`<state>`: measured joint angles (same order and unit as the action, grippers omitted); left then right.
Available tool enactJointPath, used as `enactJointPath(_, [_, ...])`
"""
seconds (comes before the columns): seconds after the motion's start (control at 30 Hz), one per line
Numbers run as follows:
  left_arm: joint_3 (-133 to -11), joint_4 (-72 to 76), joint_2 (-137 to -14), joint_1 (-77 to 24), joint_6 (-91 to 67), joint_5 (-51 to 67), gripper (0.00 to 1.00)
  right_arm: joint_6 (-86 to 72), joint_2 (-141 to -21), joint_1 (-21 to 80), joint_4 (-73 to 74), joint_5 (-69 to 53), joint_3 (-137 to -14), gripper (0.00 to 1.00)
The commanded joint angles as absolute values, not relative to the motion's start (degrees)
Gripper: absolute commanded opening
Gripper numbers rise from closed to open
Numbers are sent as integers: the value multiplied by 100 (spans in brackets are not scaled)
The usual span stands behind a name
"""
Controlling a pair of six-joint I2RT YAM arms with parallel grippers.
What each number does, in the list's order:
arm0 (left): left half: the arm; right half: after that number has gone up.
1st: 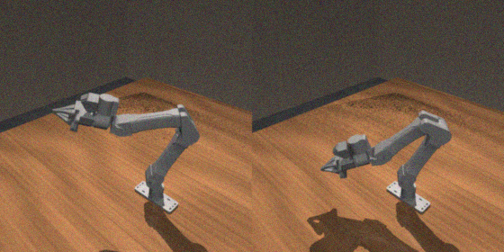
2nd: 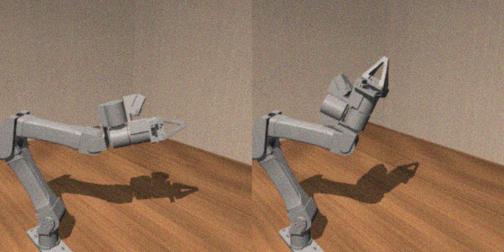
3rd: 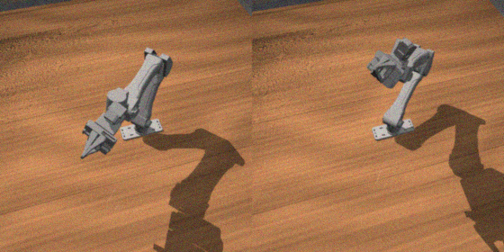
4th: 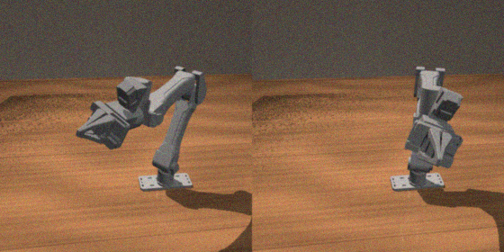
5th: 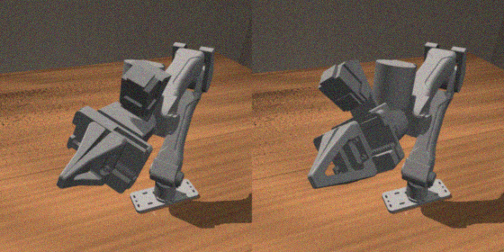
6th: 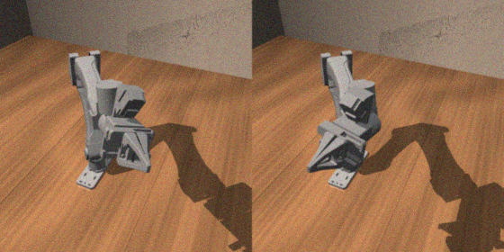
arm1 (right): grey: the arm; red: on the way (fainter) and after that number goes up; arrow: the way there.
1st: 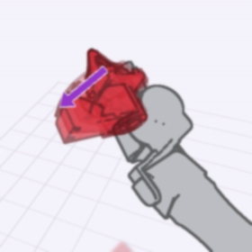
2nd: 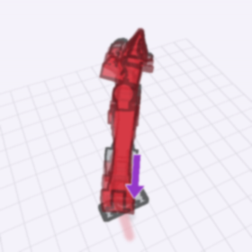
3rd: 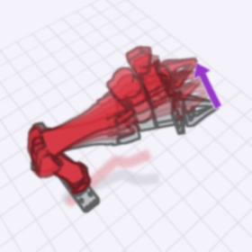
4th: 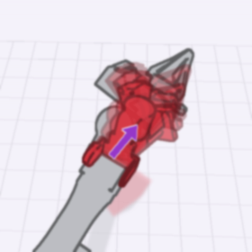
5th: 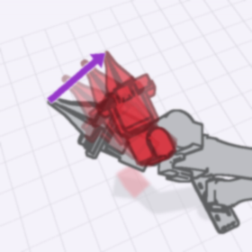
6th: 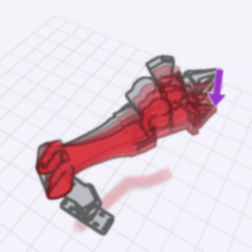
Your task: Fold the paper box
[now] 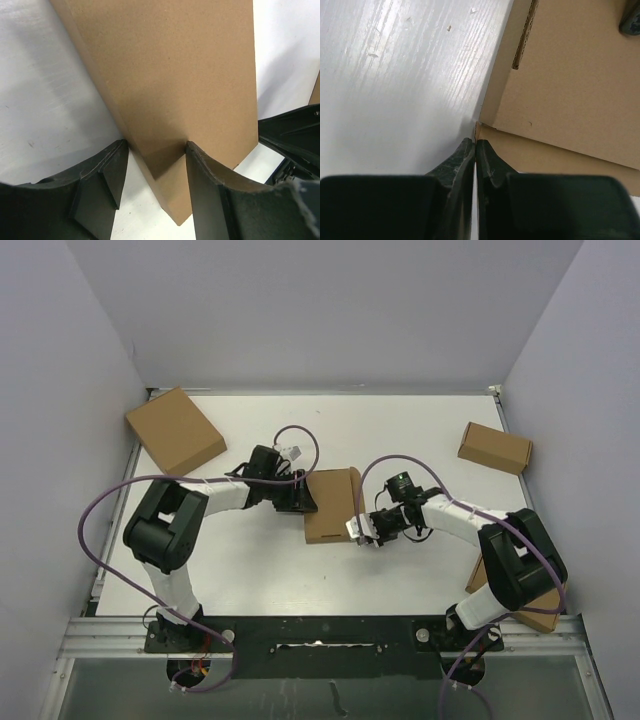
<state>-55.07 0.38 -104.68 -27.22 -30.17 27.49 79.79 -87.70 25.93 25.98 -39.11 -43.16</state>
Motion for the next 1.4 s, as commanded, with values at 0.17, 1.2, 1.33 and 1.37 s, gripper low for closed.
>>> enactJointPath(0.17, [-5774, -118, -10757, -2646, -2759, 2856, 43, 7046, -8947, 2609, 2759, -4181, -4873, 0])
enactJointPath(1.2, [-5719, -108, -10764, -2517, -2766, 2971, 42, 5724, -9896, 2415, 3652, -4254, -5771, 1])
enactJointPath(1.33, [-5722, -98, -10768, -2518, -2776, 2971, 42, 5538, -9957, 2422, 3682, -4324, -5866, 1])
enactJointPath(1.37, [-5728, -108, -10770, -2516, -2777, 2971, 42, 5514, -9958, 2420, 3683, -4344, -5877, 0])
